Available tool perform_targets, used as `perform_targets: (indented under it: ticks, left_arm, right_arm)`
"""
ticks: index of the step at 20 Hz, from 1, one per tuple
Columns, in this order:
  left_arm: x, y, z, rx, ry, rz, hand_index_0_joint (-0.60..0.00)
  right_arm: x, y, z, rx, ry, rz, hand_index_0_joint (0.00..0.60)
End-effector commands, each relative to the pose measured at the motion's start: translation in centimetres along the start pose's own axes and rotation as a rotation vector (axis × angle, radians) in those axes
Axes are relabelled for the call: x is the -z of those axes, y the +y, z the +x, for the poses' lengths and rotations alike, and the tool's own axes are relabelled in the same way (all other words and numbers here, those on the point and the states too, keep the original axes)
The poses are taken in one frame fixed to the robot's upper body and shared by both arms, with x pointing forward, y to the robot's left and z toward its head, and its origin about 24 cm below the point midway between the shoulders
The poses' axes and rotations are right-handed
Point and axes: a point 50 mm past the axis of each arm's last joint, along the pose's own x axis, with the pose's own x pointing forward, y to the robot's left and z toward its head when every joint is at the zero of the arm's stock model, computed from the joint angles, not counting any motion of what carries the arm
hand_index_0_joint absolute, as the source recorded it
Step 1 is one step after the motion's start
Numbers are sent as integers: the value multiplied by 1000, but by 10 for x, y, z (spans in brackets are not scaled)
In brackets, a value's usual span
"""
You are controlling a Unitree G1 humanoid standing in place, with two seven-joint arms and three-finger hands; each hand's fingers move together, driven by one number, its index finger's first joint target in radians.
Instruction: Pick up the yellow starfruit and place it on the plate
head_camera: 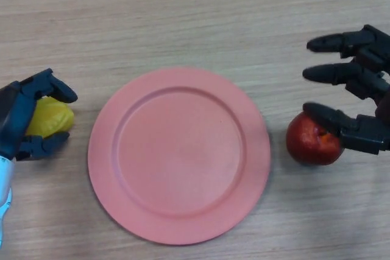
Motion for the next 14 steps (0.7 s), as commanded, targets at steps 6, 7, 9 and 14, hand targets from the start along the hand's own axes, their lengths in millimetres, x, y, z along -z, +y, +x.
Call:
perform_targets:
  ticks: [6,7,9,14]
  left_arm:
    - [-49,55,-1,-296,-230,29,-600]
    - [-57,50,-3,-268,-256,-3,-600]
    - [-73,36,-7,-198,-302,8,-600]
    - [-107,-8,-26,134,-343,-152,-600]
  right_arm:
    - [-31,-14,-2,69,-168,-47,0]
    - [-32,-14,-1,73,-175,-53,0]
    - [-32,-14,-2,75,-183,-71,0]
    - [-34,-15,-2,80,-197,-80,0]
